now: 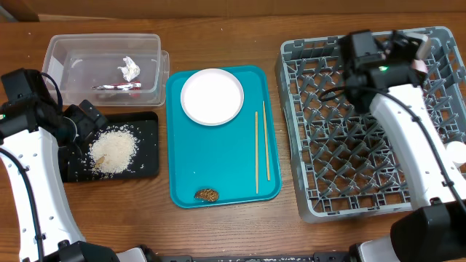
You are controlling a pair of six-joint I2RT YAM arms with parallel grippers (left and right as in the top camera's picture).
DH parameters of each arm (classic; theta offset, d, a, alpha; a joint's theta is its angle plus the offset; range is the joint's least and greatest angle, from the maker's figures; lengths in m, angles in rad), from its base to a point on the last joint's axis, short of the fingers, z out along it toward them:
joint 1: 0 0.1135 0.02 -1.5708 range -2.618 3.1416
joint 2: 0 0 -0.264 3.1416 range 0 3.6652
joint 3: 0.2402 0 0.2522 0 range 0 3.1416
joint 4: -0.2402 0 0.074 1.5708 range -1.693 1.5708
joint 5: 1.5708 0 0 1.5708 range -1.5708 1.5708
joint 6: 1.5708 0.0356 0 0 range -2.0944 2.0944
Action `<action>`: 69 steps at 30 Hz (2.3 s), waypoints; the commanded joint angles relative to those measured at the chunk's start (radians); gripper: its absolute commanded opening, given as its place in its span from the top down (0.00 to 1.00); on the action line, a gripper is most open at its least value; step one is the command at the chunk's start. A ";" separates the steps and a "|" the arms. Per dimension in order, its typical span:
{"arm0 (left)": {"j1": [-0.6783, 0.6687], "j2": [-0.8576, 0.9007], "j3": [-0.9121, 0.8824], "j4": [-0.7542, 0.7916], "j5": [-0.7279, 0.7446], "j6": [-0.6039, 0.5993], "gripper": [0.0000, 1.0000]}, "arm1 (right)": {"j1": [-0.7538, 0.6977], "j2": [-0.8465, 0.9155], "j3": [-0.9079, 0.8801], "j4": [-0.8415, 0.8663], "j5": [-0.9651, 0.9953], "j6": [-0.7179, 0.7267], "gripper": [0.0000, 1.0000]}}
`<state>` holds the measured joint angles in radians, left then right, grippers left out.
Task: Sort waste into correct bins and load items into the dishwasher
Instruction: 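Lift the pink bowl and carry it right over the rack, then lower the pink bowl into the rack's right side and release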
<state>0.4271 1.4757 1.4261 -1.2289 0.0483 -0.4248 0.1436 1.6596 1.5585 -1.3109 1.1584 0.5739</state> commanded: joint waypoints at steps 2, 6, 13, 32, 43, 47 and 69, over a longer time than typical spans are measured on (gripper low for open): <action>-0.002 0.009 0.016 0.005 0.000 -0.017 0.00 | -0.149 -0.019 0.011 -0.240 0.104 0.486 0.96; -0.002 0.009 0.016 0.006 0.000 -0.016 0.00 | -0.288 -0.019 0.011 -0.271 0.015 0.511 0.96; -0.002 0.009 0.016 0.007 0.000 -0.017 0.00 | -0.352 -0.010 -0.005 -0.278 -0.073 0.497 0.96; -0.002 0.009 0.016 0.007 0.000 -0.017 0.00 | -0.354 -0.010 -0.076 -0.217 -0.248 0.496 0.96; -0.002 0.009 0.016 0.007 0.000 -0.017 0.00 | -0.388 -0.010 -0.076 -0.236 -0.272 0.500 0.88; -0.002 0.009 0.016 0.008 0.000 -0.017 0.00 | -0.436 -0.010 -0.076 -0.231 -0.418 0.444 0.86; -0.002 0.009 0.016 0.008 0.001 -0.017 0.00 | -0.622 -0.010 -0.168 -0.091 -0.618 0.236 0.70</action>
<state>0.4271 1.4776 1.4261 -1.2232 0.0486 -0.4248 -0.4755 1.6596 1.4322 -1.4124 0.5598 0.8490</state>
